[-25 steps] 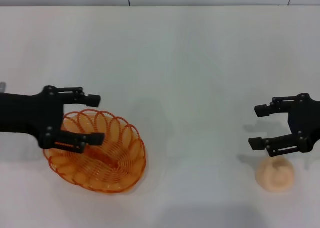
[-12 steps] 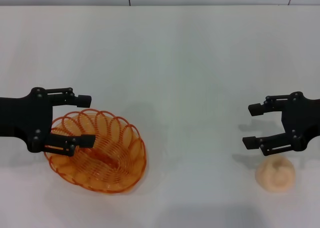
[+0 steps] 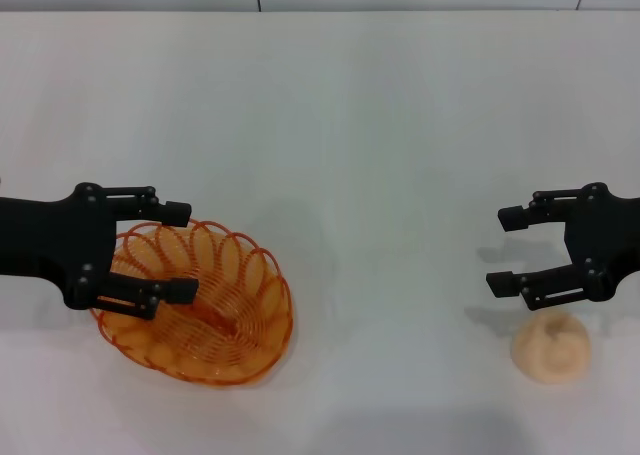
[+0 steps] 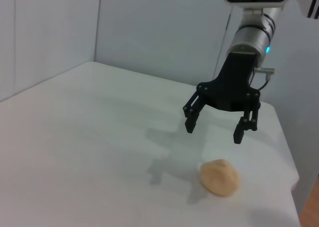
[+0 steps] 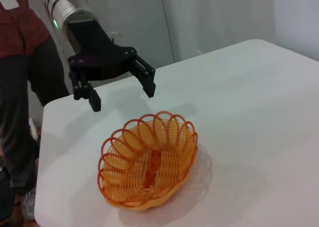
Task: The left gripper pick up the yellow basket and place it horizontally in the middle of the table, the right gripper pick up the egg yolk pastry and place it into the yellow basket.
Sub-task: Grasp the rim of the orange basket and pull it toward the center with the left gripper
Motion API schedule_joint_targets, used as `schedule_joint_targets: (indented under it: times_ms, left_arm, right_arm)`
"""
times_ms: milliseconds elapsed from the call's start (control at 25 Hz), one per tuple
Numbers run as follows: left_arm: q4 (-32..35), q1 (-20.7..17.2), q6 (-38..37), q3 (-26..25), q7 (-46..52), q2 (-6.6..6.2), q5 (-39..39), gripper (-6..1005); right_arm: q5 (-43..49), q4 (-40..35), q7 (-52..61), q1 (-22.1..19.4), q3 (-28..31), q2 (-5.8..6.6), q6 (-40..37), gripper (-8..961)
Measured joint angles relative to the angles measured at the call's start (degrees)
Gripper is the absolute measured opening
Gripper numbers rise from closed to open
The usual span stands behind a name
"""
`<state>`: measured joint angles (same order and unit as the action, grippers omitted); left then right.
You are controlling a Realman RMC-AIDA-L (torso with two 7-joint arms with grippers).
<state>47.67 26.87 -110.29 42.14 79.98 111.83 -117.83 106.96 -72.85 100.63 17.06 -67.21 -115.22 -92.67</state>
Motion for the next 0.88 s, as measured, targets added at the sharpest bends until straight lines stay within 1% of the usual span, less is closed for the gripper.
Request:
schedule_joint_targets:
  times_ms: [240,400,520,640,760,880]
  left_arm:
    - [0.0,1.1,-0.1,0.7,0.7,0.21,-0.3,848]
    - [1.2,2.2,-0.2,0.8,4.3,-0.19,-1.4,843]
    - [4.8,3.3,-0.3,0.8,11.2,-0.27,-5.0,840]
    - [8.7,4.8,-0.5,0.8,18.8,-0.18,-11.0,837]
    - [11.4,6.1,-0.8,0.7,25.2,-0.17,-16.0,834]
    - [13.2,7.0,-0.9,0.5,30.6,-0.34,-18.8,831]
  right_arm:
    - [0.0,0.0,0.0,0.0,0.2,0.05,-0.3,815]
    - [0.0,0.0,0.0,-0.1,0.2,0.07,-0.5,815]
    - [0.2,0.0,0.0,-0.2,0.2,0.09,-0.5,815]
    - [0.2,0.0,0.0,-0.2,0.2,0.09,-0.5,815]
    - [0.1,0.0,-0.1,-0.2,0.2,0.09,-0.5,815]
    - [0.1,0.0,-0.1,-0.2,0.2,0.09,-0.6,815]
